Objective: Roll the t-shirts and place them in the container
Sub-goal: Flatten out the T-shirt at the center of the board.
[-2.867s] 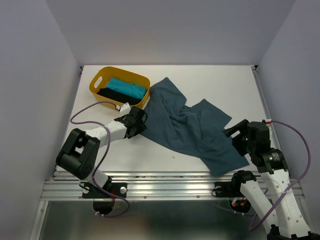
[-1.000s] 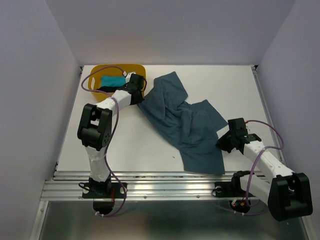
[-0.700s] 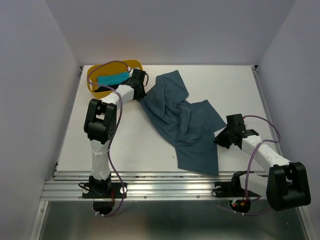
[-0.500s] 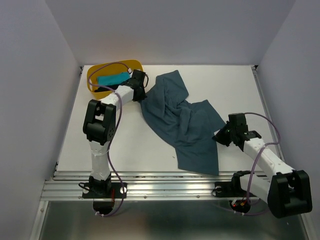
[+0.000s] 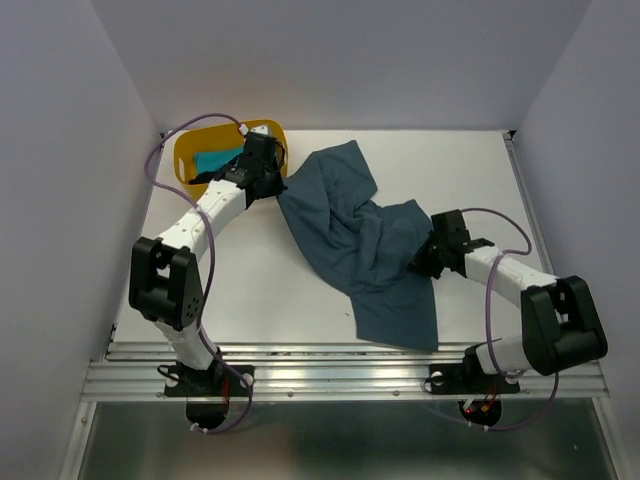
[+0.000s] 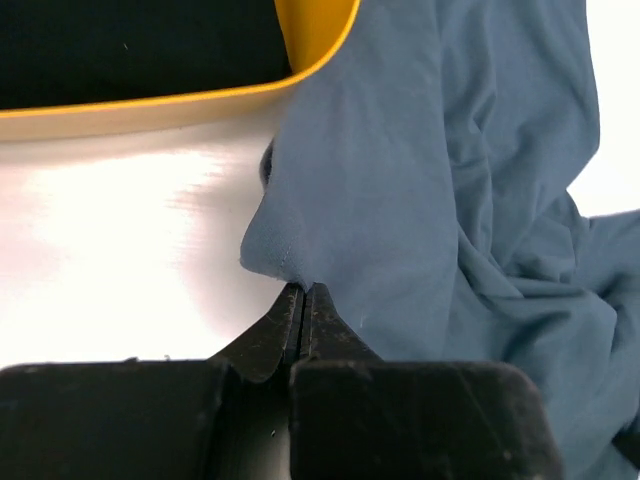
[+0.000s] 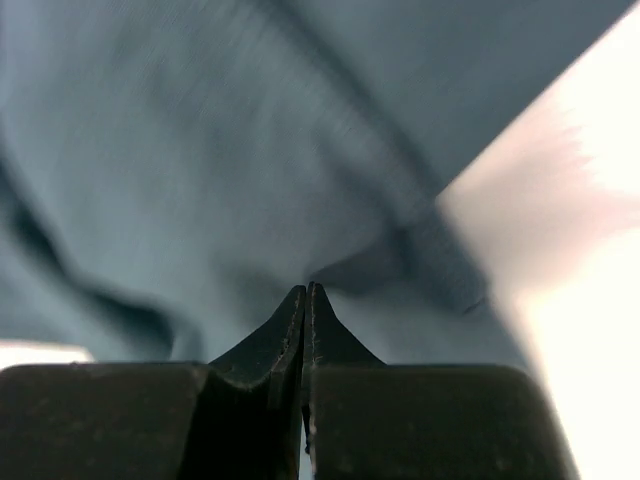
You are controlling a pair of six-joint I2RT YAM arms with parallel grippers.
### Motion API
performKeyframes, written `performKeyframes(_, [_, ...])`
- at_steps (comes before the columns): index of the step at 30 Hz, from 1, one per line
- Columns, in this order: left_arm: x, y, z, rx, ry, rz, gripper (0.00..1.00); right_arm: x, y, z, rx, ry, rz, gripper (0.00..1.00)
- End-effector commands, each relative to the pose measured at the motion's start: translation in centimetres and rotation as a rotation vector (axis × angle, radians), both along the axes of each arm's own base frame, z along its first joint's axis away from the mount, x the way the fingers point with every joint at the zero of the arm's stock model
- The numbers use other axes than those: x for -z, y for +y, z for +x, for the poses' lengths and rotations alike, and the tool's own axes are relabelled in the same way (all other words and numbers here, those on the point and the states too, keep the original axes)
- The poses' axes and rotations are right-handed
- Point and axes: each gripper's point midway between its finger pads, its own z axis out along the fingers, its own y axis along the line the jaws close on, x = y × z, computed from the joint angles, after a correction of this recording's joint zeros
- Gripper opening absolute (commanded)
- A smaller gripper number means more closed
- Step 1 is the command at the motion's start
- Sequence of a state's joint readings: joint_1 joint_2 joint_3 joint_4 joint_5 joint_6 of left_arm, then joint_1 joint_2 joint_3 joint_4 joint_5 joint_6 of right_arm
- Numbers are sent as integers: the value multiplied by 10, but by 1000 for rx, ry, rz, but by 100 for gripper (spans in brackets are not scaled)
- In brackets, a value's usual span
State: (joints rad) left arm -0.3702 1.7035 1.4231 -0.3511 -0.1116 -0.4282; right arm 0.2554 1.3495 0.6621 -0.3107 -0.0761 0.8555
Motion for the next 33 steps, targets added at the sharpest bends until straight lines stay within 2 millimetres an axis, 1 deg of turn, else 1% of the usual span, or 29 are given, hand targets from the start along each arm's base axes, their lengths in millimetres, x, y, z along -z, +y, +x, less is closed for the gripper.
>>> performKeyframes(1, [-11, -3, -21, 30, 7, -22, 0, 8, -39, 33, 165, -5, -201, 1])
performKeyframes(2, [-12, -6, -27, 43, 7, -27, 0, 10, -51, 37, 205, 12, -237, 1])
performKeyframes(3, [-12, -8, -31, 52, 8, -28, 0, 17, -54, 34, 206, 37, -257, 1])
performKeyframes(5, [-8, -15, -38, 62, 17, -29, 0, 25, -66, 42, 237, 63, -283, 1])
performKeyframes(6, [-4, -17, -41, 66, 25, -31, 0, 20, -65, 54, 241, 46, -289, 1])
performKeyframes(7, [-3, -21, -42, 70, 27, -31, 0, 29, -70, 58, 249, 75, -301, 1])
performKeyframes(9, [2, -28, -42, 75, 37, -36, 0, 28, -69, 72, 245, 70, -298, 1])
performKeyframes(10, [1, -30, -40, 73, 34, -41, 0, 17, -66, 89, 240, 38, -288, 1])
performKeyframes(11, [3, -32, -36, 71, 29, -48, 0, 20, -65, 95, 225, 48, -295, 1])
performKeyframes(12, [4, -34, -34, 70, 32, -48, 0, 16, -61, 102, 213, 43, -287, 1])
performKeyframes(13, [-3, -35, -28, 68, 16, -52, 0, 10, -62, 109, 207, 34, -279, 1])
performKeyframes(14, [0, -35, -26, 63, 25, -43, 0, -9, -57, 119, 182, -3, -262, 2])
performKeyframes(17, [-11, -37, -18, 66, 1, -36, 0, -42, -55, 120, 163, -86, -243, 9])
performKeyframes(18, [-10, -36, -17, 67, 2, -30, 0, -48, -57, 112, 153, -97, -250, 19])
performKeyframes(19, [-14, -35, -15, 63, -7, -24, 0, -75, -61, 106, 166, -162, -252, 27])
performKeyframes(20, [-15, -33, -14, 63, -7, -17, 0, -84, -65, 99, 163, -186, -262, 37])
performKeyframes(21, [-15, -33, -14, 64, -10, -12, 0, -82, -70, 86, 167, -184, -279, 54])
performKeyframes(22, [-16, -31, -14, 61, -12, -8, 0, -101, -74, 75, 179, -236, -276, 63])
performKeyframes(23, [-17, -27, -11, 51, -15, -2, 0, -100, -77, 62, 182, -220, -286, 71])
performKeyframes(24, [-16, -24, -11, 47, -11, 2, 0, -99, -82, 53, 191, -214, -292, 82])
performKeyframes(25, [-16, -21, -10, 42, -12, 3, 0, -93, -85, 32, 187, -186, -292, 85])
performKeyframes(26, [-16, -17, -9, 35, -11, 4, 0, -88, -84, 22, 183, -165, -287, 88])
performKeyframes(27, [-17, -10, -6, 21, -15, 1, 0, -75, -83, 7, 179, -124, -273, 90])
performKeyframes(28, [-18, -7, -5, 16, -16, 1, 0, -70, -82, -3, 182, -103, -262, 91])
performKeyframes(29, [-19, -4, -5, 14, -19, -3, 0, -71, -82, -15, 188, -100, -247, 92])
performKeyframes(30, [-22, 3, -4, 2, -25, -4, 0, -65, -80, -30, 209, -86, -211, 93])
performKeyframes(31, [-21, 6, -3, -3, -24, -3, 0, -56, -79, -38, 199, -54, -209, 93])
performKeyframes(32, [-23, 8, -3, -7, -28, -4, 0, -62, -76, -43, 199, -95, -179, 93])
performKeyframes(33, [-24, 10, -3, -9, -31, -6, 0, -64, -70, -48, 179, -108, -141, 93])
